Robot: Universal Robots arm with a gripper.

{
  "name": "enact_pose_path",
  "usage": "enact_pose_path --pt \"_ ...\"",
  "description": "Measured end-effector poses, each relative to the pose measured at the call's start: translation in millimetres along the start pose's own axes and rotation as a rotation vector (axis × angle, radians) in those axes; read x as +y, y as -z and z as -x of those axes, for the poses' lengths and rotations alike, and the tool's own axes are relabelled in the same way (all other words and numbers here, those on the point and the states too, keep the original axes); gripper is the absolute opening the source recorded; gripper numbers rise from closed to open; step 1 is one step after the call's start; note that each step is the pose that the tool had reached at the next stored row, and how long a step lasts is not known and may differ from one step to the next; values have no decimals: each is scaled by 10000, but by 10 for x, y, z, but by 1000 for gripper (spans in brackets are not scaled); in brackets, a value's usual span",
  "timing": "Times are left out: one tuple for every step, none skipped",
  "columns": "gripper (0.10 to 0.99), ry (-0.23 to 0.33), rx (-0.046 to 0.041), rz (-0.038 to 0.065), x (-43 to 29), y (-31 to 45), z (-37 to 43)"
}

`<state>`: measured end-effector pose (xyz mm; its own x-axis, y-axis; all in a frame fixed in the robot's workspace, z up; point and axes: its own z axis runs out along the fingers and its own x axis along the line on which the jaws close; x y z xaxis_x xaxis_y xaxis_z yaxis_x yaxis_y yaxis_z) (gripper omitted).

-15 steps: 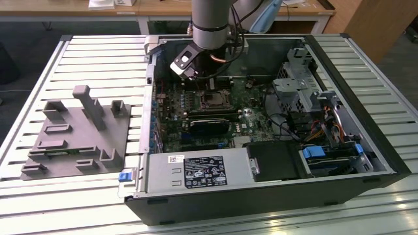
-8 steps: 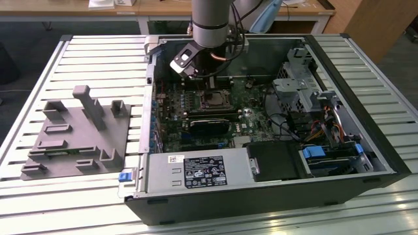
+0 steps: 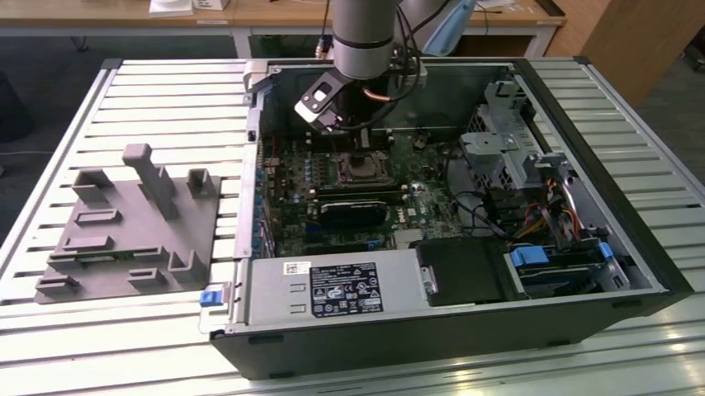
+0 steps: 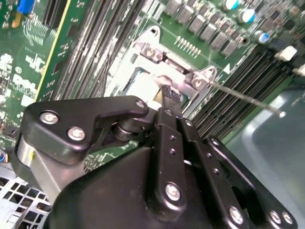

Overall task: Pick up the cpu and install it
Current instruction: 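Close the cpu cover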

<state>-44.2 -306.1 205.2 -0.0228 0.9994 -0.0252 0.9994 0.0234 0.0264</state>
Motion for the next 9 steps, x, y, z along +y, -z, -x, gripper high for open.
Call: enact_pose_path --pt "106 0 1 1 16 -1 0" --pt "106 1 -1 0 34 -2 1" --pt "106 1 0 0 46 -3 1" --pt "106 1 1 1 60 -5 1" --pt "106 1 1 0 72 -5 2" --pt "106 0 0 0 88 -6 2" --pt "106 0 0 0 103 -7 2" --pt "106 1 0 0 117 -8 3" --pt "106 0 0 -1 131 -8 3"
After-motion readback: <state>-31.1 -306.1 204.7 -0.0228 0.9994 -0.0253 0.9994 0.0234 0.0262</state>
